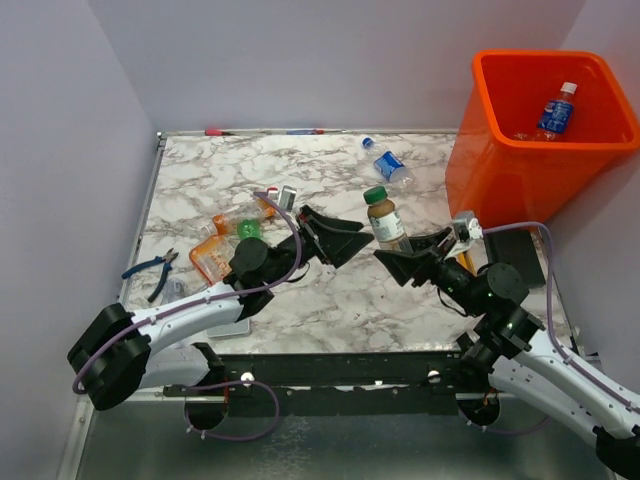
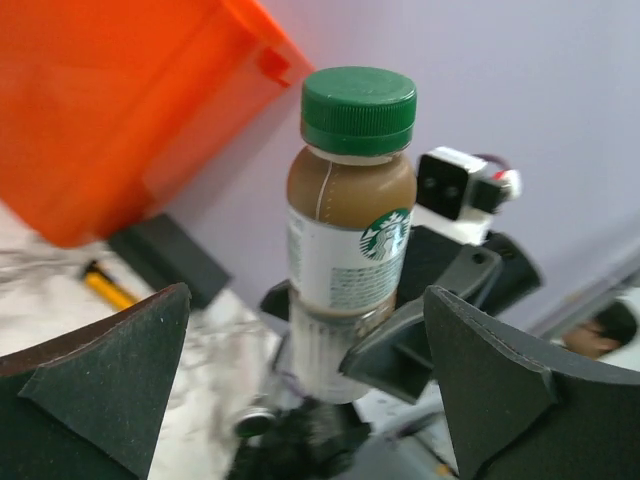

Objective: Put the plastic bottles in the bin
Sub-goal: Pick up the plastic bottle from the corner of the board.

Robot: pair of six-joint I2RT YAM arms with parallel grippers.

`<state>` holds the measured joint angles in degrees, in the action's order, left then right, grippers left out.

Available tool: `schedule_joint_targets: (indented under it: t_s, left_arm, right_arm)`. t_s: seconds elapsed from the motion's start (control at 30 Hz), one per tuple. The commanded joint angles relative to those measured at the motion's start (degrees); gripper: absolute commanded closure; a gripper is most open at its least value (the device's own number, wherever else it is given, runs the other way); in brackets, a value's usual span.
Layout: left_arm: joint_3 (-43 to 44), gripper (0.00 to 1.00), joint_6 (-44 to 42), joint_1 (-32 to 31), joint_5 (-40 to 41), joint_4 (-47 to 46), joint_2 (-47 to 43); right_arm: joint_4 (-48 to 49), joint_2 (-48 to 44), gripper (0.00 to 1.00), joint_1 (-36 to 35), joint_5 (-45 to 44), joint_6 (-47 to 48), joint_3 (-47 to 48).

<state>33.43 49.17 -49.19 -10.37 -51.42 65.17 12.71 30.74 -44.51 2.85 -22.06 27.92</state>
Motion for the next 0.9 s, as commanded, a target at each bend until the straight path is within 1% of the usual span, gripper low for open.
schedule_joint_targets:
  t_s: [0.0,0.1,0.23,0.33,0.43,0.6,0.67,0.77,0.87]
  left_arm:
    - [3.9,0.01,15.4,-0.3,-6.1,-17.5,4.2]
    - [3.5,0.01,13.7,-0.4,-4.1,-17.6,4.1]
    - [4.2,0.01,10.1,-1.3,-4.3,-16.8,5.3]
    - [5.2,0.07,6.2,-2.4,-3.3,-12.0,6.8]
    - [5.6,0.13,2.6,-3.9,-2.8,-9.4,7.3]
    - [7.2,0.16,-0.9,-5.3,-1.5,-5.2,8.2]
    - [7.4,0.2,-1.5,-5.5,-1.0,-5.1,8.3]
    - [7.3,0.36,-2.3,-5.6,-0.6,-4.9,8.0]
    - [6.7,0.51,-4.0,-5.7,-0.4,-4.1,7.1]
  right_arm:
    - [8.6,0.0,0.67,0.0,2.8,-0.3,-1.9]
    - [10.8,1.2,0.67,0.0,3.8,-1.3,-2.9]
    - [14.4,2.9,0.67,0.0,4.9,-3.2,-4.7]
    - [16.0,4.7,0.67,0.0,5.8,-4.0,-4.6]
    - [17.1,5.3,0.67,0.0,6.2,-4.6,-4.6]
    - [17.7,6.9,0.66,0.0,8.2,-6.0,-4.4]
    - [17.8,7.4,0.65,0.0,8.7,-6.7,-4.4]
    - [17.2,7.5,0.64,-0.1,9.5,-6.9,-4.4]
    - [14.3,7.8,0.56,-0.1,11.4,-6.7,-3.2]
